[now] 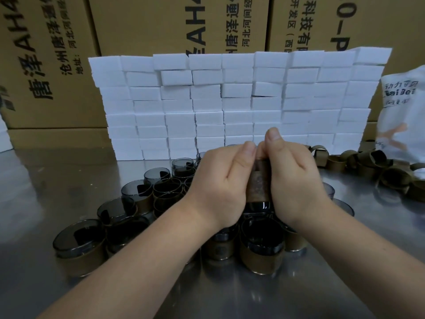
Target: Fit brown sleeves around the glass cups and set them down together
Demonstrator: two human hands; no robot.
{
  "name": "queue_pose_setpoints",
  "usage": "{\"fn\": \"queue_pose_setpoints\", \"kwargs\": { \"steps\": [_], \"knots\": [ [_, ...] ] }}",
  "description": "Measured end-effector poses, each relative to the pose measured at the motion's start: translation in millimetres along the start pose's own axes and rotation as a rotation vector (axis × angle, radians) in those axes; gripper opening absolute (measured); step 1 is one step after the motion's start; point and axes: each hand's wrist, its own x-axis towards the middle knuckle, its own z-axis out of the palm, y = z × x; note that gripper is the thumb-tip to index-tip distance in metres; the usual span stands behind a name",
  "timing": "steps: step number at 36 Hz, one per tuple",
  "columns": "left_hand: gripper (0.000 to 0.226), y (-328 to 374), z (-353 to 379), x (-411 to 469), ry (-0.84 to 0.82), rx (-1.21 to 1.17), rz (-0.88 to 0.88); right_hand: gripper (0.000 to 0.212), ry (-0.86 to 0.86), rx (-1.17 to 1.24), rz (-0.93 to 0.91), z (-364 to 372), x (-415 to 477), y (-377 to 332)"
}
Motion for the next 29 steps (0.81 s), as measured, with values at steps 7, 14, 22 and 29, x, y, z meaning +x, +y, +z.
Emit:
{"fn": "queue_pose_setpoints", "kwargs": {
  "steps": [7, 14, 22, 29],
  "knots": [
    [0.045, -5, 0, -1, -0.032, -0.023, -0.003, 0.049, 0.005, -0.043, -0.015, 1, -4, 3],
    [0.046, -4, -1, -2, -0.033, -0.008, 0.007, 0.055, -0.009, -0.025, -0.021, 2, -7, 3],
    [0.049, 5, -10, 7, 0.013, 0.08, 0.16, 0.056, -0.074, -0.057, -0.207, -3, 4, -11],
    [0.033, -2, -39, 22, 0.099, 0.472, 0.311, 0.019, -0.371, -0.461, -0.225, -15, 12, -22]
  ]
}}
